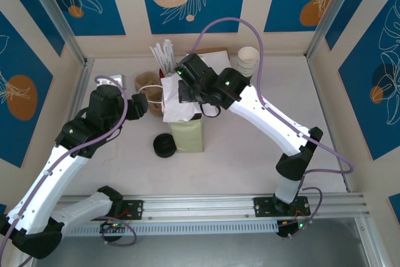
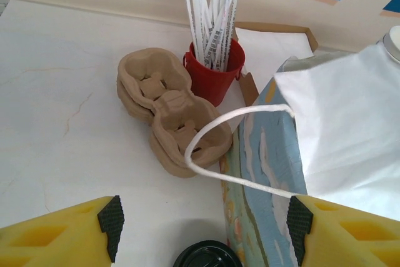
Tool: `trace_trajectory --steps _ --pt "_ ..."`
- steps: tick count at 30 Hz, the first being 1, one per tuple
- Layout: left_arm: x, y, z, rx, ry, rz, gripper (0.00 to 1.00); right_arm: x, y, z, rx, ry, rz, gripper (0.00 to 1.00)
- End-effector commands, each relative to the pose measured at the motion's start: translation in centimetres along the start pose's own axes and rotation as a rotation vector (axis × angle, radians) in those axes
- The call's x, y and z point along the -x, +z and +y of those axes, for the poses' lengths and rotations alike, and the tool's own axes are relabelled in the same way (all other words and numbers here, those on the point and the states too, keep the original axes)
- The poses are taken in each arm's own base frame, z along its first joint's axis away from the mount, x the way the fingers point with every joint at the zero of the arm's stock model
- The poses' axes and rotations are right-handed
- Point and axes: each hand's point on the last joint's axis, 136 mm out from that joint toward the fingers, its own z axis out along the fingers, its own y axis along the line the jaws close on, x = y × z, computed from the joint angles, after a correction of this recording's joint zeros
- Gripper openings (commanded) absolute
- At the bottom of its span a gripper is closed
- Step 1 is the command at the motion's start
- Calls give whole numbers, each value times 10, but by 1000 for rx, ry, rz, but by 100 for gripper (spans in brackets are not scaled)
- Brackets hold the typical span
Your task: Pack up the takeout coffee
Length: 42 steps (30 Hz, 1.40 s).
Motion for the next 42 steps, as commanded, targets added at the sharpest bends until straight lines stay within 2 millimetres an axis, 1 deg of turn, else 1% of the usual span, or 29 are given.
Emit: trace_trajectory --steps 1,5,11,19,23,26,27,32,34,37,42 --pt "3 -9 8 26 4 -15 71 -1 18 5 5 50 1 0" --pt "3 -11 10 27 2 -17 71 -8 39 -1 -12 61 39 0" --pt "3 -13 11 29 -1 -19 71 -26 68 -10 -41 61 108 0" --pt "-1 -13 13 32 -5 -10 71 -48 90 -24 -121 20 180 0" --pt "-3 -12 13 34 -8 -6 71 -53 94 -22 -112 14 206 0" --pt "-3 -13 13 33 -7 -5 71 -47 89 -16 -72 20 197 1" --pt "-2 -14 14 35 -8 -9 71 -43 86 -13 -57 23 190 7" --pt "-1 -15 14 36 -6 -12 71 -22 66 -2 12 31 148 31" --pt "0 -16 15 40 -5 -15 71 -13 56 1 31 31 125 38" --pt "2 -16 15 45 -4 -21 71 3 38 8 70 25 79 43" --pt "8 -18 14 45 -1 -38 72 29 6 13 130 18 1 45"
